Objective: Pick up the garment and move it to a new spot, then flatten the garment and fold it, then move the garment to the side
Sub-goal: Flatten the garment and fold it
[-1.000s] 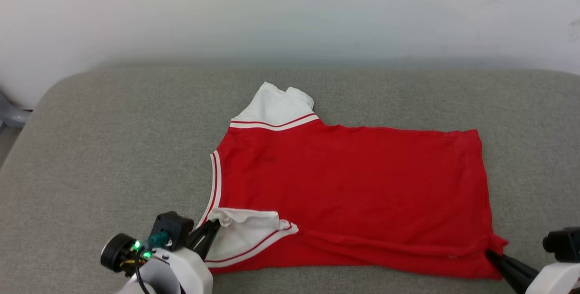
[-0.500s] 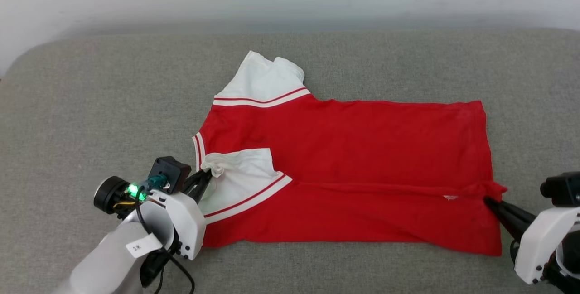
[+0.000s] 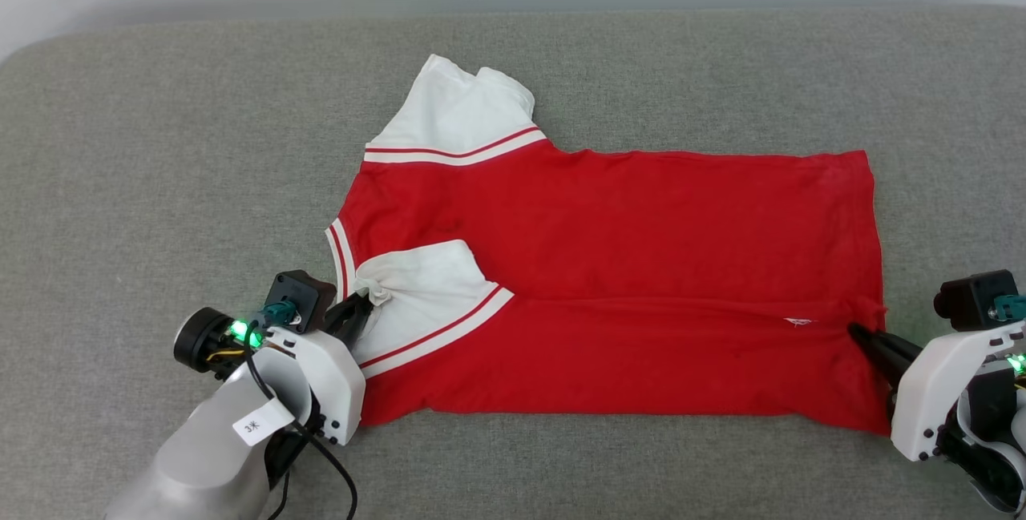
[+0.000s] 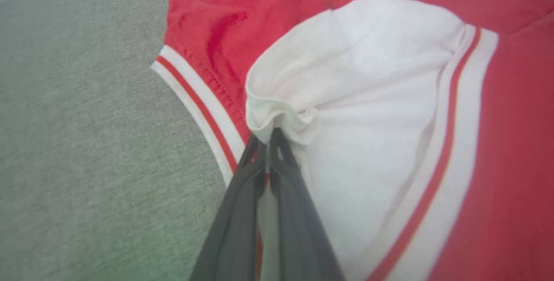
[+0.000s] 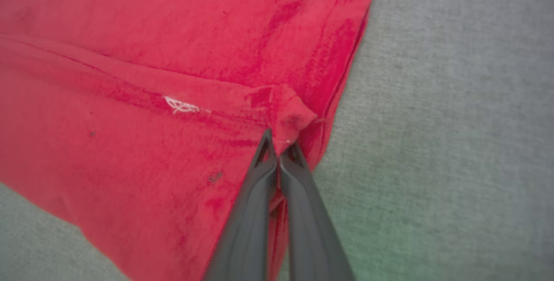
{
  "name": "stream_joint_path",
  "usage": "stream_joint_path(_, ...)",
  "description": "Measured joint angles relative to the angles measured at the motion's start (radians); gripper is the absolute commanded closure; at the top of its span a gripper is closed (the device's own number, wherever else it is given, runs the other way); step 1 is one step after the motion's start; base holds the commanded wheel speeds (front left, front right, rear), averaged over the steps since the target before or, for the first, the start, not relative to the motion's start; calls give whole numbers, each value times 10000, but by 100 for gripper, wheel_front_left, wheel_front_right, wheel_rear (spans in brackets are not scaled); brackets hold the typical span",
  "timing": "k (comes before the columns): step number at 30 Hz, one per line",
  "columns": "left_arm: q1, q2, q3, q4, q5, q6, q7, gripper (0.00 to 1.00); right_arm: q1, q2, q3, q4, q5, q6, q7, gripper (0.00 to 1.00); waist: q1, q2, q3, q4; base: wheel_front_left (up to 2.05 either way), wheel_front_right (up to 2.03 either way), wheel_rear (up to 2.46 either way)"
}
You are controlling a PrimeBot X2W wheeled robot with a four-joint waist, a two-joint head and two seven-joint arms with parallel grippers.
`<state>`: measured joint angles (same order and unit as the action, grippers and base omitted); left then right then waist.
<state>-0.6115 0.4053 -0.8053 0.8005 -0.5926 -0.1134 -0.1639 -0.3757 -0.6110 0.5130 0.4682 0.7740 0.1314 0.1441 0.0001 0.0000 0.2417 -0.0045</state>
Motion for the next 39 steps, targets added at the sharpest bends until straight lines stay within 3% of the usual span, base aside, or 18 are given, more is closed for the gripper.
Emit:
stream_joint_path(3,-138,-159,-127,397,-15,-46,-169,100,-163,92,134,339,109,2,-284,100,-1,0,-37,34,0,0,0)
stream_joint_path(4,-174,-219,-174,520,-15,-61,-245,100,-193,128,155,453,130,2,-395,91,-1,0,-70,45,0,0,0)
stream_joint_path(5,-209,-282,-199,635,-17,-69,-259,63,-203,157,178,514,199,0,-481,63,0,0,-117,56,0,0,0)
stream_joint_path(6,-231,-330,-232,727,-21,-69,-336,0,-205,169,199,554,247,0,-577,14,-1,0,-172,66,0,0,0)
stream_joint_path(7,-244,-353,-242,813,-15,-71,-412,0,-206,167,205,594,261,2,-711,0,-1,0,-236,81,0,0,0)
stream_joint_path(16,-540,8,-253,765,81,-96,-640,0,-88,-82,111,94,341,-4,-1494,0,-1,0,-901,243,0,0,0)
stream_joint_path(22,-940,502,-314,-222,-132,-117,337,0,294,-209,-121,-378,155,-2,-1569,0,-1,0,-1278,434,0,0,0)
stream_joint_path(35,-1304,1710,-767,-3141,-2851,-148,6450,0,797,2,-729,-869,-217,-4,-1202,0,-2,0,-1626,600,0,0,0)
stream_joint_path(39,-1226,2071,-970,-3522,-3289,-146,7668,0,904,127,-882,-1003,-339,-4,-1066,0,-2,0,-1587,519,0,0,0)
